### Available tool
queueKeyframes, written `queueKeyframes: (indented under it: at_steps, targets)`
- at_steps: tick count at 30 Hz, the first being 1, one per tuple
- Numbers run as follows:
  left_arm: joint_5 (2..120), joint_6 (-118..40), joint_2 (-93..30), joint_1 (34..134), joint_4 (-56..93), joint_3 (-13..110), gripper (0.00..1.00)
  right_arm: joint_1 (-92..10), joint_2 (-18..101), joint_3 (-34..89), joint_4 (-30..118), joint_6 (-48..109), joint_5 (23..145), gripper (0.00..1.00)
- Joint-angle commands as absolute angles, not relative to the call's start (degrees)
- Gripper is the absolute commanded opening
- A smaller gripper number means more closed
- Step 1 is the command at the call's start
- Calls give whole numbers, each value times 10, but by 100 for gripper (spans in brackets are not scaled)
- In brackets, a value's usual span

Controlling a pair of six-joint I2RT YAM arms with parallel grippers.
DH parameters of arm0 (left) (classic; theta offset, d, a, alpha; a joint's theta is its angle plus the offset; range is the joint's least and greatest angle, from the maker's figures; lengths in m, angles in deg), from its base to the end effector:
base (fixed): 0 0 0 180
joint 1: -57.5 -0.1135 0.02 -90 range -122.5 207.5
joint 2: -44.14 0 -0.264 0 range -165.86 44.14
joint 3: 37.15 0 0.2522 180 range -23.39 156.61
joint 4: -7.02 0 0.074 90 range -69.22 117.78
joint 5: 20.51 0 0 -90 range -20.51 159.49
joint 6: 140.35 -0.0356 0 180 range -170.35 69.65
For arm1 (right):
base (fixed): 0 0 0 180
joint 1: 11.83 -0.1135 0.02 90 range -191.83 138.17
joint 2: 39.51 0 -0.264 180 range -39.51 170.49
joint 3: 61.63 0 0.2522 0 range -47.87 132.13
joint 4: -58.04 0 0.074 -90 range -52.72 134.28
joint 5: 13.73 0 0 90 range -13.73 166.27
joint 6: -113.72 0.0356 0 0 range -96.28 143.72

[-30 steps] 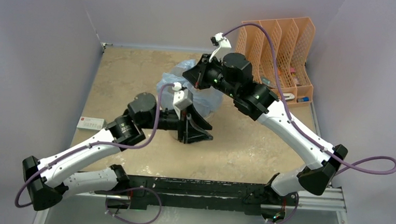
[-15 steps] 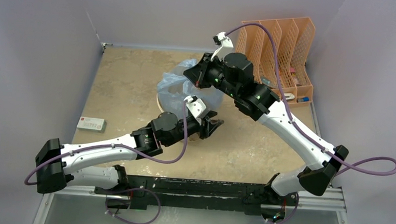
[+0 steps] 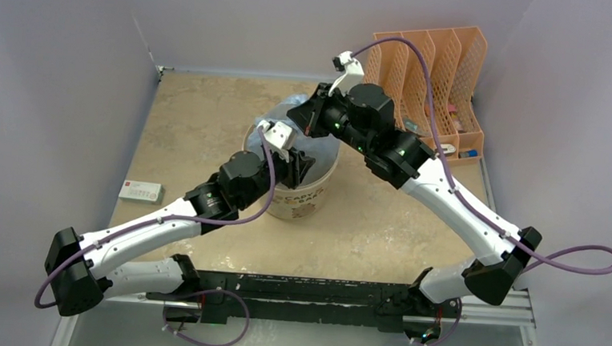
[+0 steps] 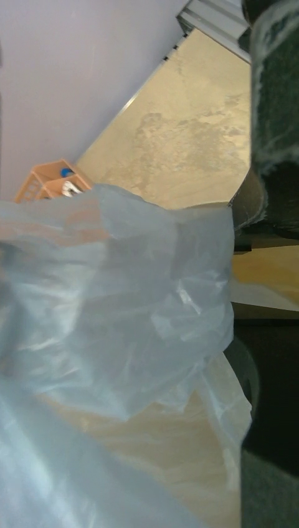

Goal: Put the trash bags into the trash bin

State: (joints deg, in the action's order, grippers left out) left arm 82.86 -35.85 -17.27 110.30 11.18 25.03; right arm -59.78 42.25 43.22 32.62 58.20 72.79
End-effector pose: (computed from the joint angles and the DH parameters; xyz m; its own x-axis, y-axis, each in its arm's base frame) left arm 0.1603 -0.1976 0.3423 -0.1937 -0.1477 -0.9699 0.6062 0.7593 -0.2367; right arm 0.2183 0.2388 0.4692 -0.4191 0.3791 -0.8250 -0.5621 0.6053 0.5636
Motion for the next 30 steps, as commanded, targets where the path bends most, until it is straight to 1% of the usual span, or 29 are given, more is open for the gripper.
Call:
queueKeyframes:
  at_steps: [1, 5, 6, 8, 12, 16, 18, 21, 24, 26, 27, 28, 30]
  targets:
    - [815, -312, -184, 1091, 181, 272, 31, -596, 428, 430, 342, 572, 730, 0]
    - [797, -310, -177, 1088, 206, 269, 29, -596, 436, 412, 333, 571, 722, 0]
    - [793, -306, -174, 1088, 231, 270, 29, -596, 438, 405, 331, 569, 720, 0]
    - [762, -303, -157, 1089, 238, 265, 29, -596, 445, 391, 328, 566, 725, 0]
    - [674, -310, -105, 1089, 196, 243, 37, -596, 466, 371, 326, 563, 723, 0]
    - [627, -320, -87, 1089, 250, 274, 41, -597, 493, 371, 314, 549, 710, 0]
    - [623, -322, -83, 1089, 277, 292, 42, -597, 503, 374, 306, 537, 709, 0]
    - [655, -315, -67, 1089, 314, 299, 42, -598, 518, 376, 296, 519, 708, 0]
    - [740, -306, -42, 1089, 355, 301, 42, -603, 539, 381, 278, 503, 707, 0]
    - [781, -312, -25, 1088, 376, 307, 36, -606, 558, 387, 259, 492, 710, 0]
    - [793, -317, -19, 1086, 386, 312, 34, -608, 568, 391, 252, 487, 708, 0]
    - [805, -320, -14, 1083, 398, 319, 35, -608, 577, 395, 249, 482, 706, 0]
    - [820, -326, -13, 1073, 422, 334, 38, -610, 601, 401, 247, 479, 689, 0]
